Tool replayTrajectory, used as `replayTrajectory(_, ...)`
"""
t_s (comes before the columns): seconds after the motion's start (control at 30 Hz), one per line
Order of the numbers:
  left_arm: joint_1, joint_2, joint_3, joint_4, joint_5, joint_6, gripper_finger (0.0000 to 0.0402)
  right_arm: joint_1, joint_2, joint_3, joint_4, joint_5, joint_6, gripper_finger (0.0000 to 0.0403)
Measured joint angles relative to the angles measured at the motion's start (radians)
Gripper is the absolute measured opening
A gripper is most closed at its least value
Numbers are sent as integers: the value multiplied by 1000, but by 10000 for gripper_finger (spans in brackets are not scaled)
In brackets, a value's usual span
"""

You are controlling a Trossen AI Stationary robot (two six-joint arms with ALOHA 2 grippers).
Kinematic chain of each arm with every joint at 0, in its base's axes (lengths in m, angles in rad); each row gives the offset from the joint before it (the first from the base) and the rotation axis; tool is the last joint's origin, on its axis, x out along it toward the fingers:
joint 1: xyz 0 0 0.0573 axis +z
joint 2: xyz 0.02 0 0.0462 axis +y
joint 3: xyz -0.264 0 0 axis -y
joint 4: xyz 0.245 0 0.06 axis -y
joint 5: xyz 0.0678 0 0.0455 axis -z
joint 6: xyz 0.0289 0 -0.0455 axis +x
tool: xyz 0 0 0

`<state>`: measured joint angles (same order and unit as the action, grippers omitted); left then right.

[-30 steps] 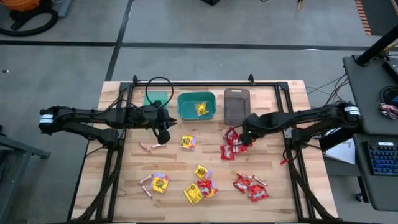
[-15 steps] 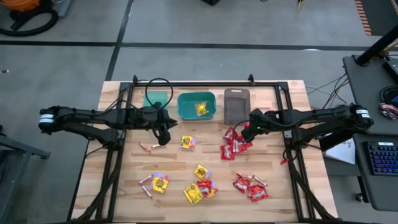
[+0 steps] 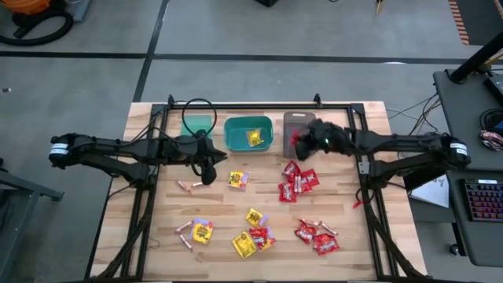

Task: Sort candy
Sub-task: Put the red candy into the black bin

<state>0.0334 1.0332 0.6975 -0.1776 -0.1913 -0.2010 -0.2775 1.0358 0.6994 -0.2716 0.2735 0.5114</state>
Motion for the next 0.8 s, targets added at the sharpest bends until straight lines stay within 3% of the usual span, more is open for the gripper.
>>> replayTrajectory(0.3, -3, 0, 0, 16, 0, -82, 37, -206, 125, 0, -12, -17, -167, 8)
replayTrajectory(0.8, -9, 0, 0, 38, -8, -96, 37, -222, 174, 0, 1, -19, -175, 9)
